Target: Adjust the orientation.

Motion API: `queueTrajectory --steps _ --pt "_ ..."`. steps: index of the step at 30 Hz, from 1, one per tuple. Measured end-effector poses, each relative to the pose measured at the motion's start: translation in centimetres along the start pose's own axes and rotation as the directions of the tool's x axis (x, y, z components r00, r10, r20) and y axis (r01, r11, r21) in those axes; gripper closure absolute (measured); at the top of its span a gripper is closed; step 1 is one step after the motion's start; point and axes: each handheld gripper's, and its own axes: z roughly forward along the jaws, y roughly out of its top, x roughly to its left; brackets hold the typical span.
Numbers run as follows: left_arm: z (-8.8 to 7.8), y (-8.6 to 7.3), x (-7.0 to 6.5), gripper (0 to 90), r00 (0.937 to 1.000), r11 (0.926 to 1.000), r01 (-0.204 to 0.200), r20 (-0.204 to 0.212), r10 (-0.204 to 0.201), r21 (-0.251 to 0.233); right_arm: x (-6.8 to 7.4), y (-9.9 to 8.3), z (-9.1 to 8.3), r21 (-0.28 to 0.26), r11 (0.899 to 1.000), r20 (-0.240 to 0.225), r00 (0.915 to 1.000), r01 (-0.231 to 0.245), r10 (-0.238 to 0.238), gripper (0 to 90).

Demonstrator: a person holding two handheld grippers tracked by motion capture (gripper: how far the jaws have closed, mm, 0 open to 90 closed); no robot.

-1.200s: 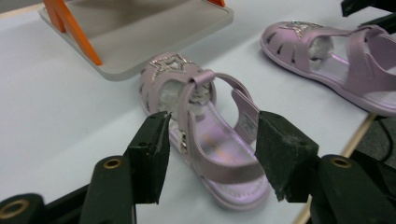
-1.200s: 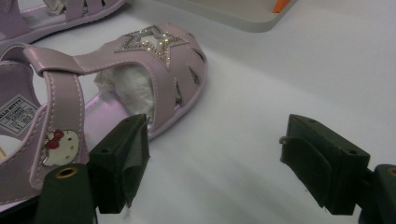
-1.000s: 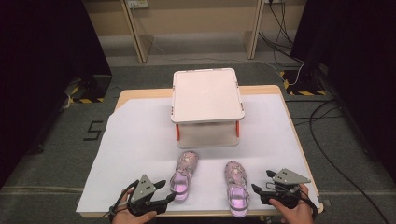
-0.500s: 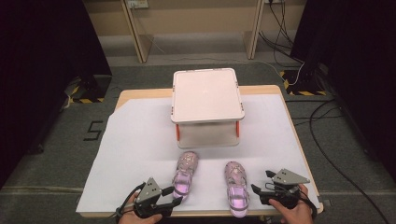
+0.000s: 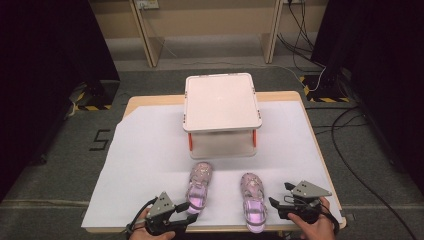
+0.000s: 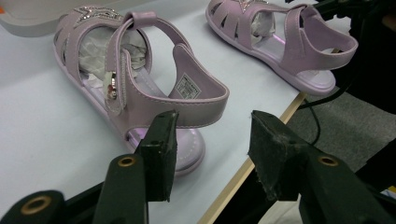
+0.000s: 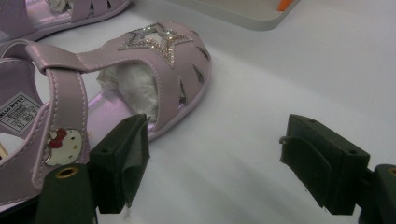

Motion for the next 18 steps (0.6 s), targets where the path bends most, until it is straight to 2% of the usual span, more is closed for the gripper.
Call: queueTrajectory --steps 10,15,18 --pt "0.49 -0.06 -0.56 53.4 0.9999 1.0000 -0.005 -0.015 0.005 -0.009 0.01 -0.01 0.07 0.003 1.000 0.001 1.0000 0.001 -0.001 23.2" --pt "0.57 0.07 -0.78 53.3 0.9999 0.9999 -0.014 -0.001 0.014 -0.008 0.02 -0.01 0.06 0.003 1.000 0.000 1.0000 0.001 -0.001 23.2" --pt "0.25 0.08 -0.61 51.2 0.9997 0.9998 -0.017 -0.019 0.017 -0.012 0.01 -0.03 0.08 0.001 1.000 0.000 1.0000 0.000 0.000 23.2"
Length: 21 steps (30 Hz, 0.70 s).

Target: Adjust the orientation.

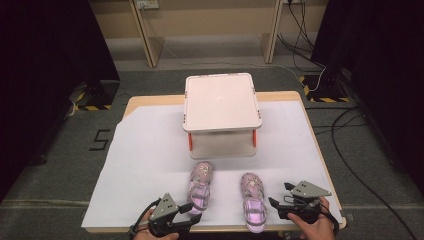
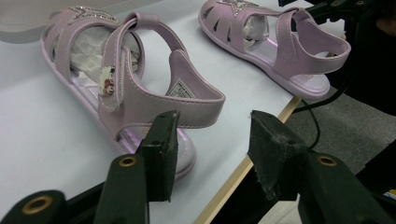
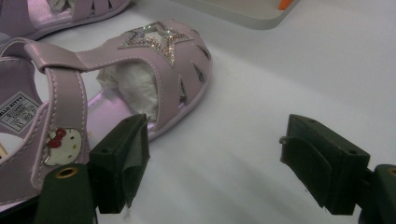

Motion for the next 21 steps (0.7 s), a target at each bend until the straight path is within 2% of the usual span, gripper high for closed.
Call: queueTrajectory --steps 3,5,9,13,21 --pt "-0.2 0.0 0.2 49.2 1.0000 1.0000 -0.002 -0.010 0.002 0.001 0.0 0.0 0.0 0.000 1.000 -0.004 1.0000 0.000 0.000 23.2" --pt "-0.7 0.3 0.4 48.0 0.9999 0.9998 -0.007 -0.014 0.006 -0.020 0.0 0.0 0.1 0.004 1.000 -0.004 1.0000 -0.004 0.004 23.2" --pt "-1.2 1.2 0.6 45.5 0.9986 0.9988 -0.039 -0.037 0.038 -0.030 -0.1 -0.1 0.1 0.004 1.000 -0.004 1.0000 -0.002 0.002 23.2" --pt "-1.1 2.1 0.8 44.0 0.9947 0.9965 -0.080 -0.066 0.079 -0.023 -0.1 -0.1 0.3 0.009 1.000 -0.005 0.9999 -0.009 0.010 23.2" --pt "0.2 3.2 2.1 39.6 0.9869 0.9932 -0.117 -0.112 0.116 0.002 -0.3 -0.1 0.4 0.008 1.000 -0.006 0.9999 -0.009 0.009 23.2"
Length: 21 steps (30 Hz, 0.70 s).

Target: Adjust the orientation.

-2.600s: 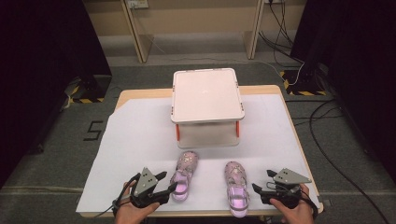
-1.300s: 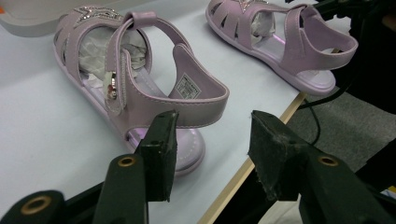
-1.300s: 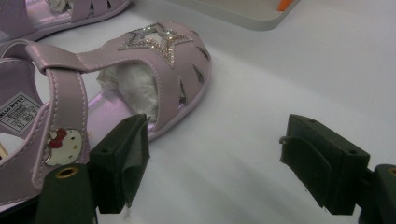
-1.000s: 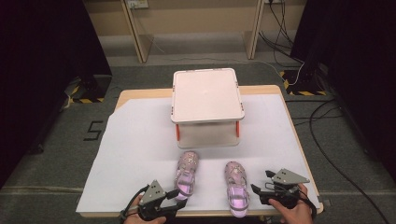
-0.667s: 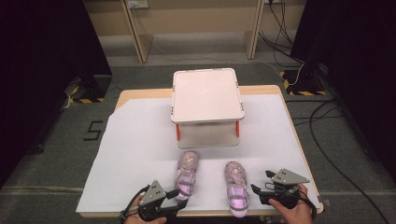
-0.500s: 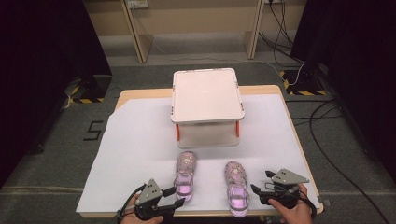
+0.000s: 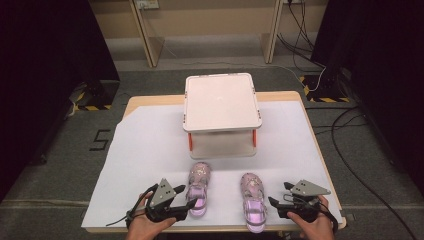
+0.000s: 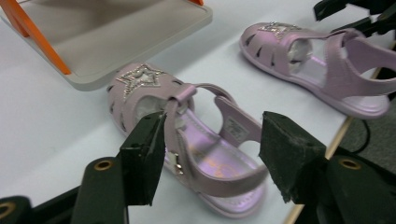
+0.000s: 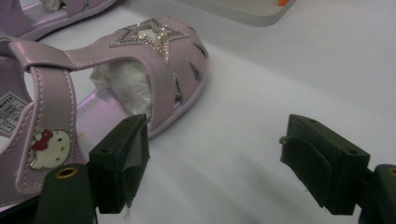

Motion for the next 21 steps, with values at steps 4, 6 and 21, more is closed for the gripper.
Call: queueTrajectory --steps 4,6,21 --pt "0.7 0.4 0.3 36.6 0.9996 0.9996 -0.028 -0.007 0.028 0.011 -0.1 0.0 -0.1 -0.008 1.000 0.003 1.0000 -0.007 0.007 23.2" --pt "1.0 0.5 0.3 35.7 0.9987 0.9986 -0.049 -0.008 0.050 0.017 -0.1 0.0 0.0 -0.007 1.000 0.003 1.0000 -0.005 0.005 23.2" --pt "2.9 0.9 0.7 35.1 0.9922 0.9910 -0.122 -0.021 0.123 0.056 0.0 0.1 0.1 -0.003 1.000 0.003 1.0000 -0.003 0.003 23.2"
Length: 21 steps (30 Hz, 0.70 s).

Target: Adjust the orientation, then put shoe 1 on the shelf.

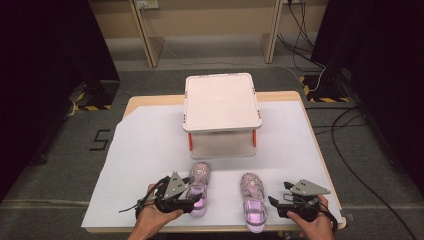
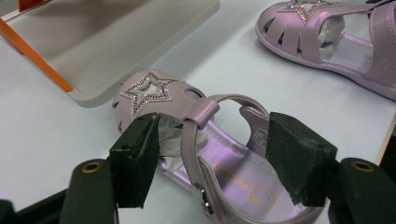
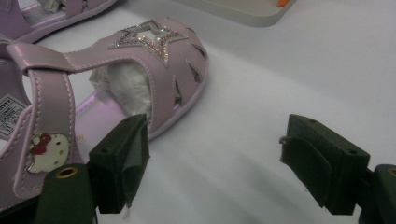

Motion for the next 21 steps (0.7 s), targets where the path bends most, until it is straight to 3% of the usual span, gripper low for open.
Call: queueTrajectory --steps 6,8,10,13,14,21 --pt "1.1 0.1 0.4 45.8 0.9995 0.9995 -0.030 -0.008 0.030 -0.006 0.1 0.0 0.1 0.003 1.000 -0.005 1.0000 0.006 -0.006 23.2" --pt "1.3 0.1 0.6 53.4 0.9991 0.9991 -0.042 -0.004 0.042 -0.007 0.1 0.0 0.0 0.004 1.000 -0.006 0.9999 0.009 -0.009 23.2" --pt "1.4 0.1 0.6 65.8 0.9968 0.9971 -0.075 -0.027 0.075 -0.014 0.0 0.0 0.0 0.001 1.000 -0.003 1.0000 0.005 -0.005 23.2" --pt "1.5 0.2 0.6 74.3 0.9958 0.9961 -0.086 -0.034 0.085 -0.023 0.0 0.0 0.1 0.005 1.000 -0.004 1.0000 0.009 -0.009 23.2" --pt "1.4 0.4 0.5 76.7 0.9926 0.9938 -0.107 -0.062 0.105 -0.029 0.1 0.0 0.1 0.007 1.000 -0.006 0.9999 0.009 -0.009 23.2" --pt "1.1 1.1 0.5 81.5 0.9862 0.9880 -0.148 -0.082 0.144 -0.045 0.1 0.0 0.0 0.005 1.000 -0.004 0.9999 0.013 -0.013 23.2"
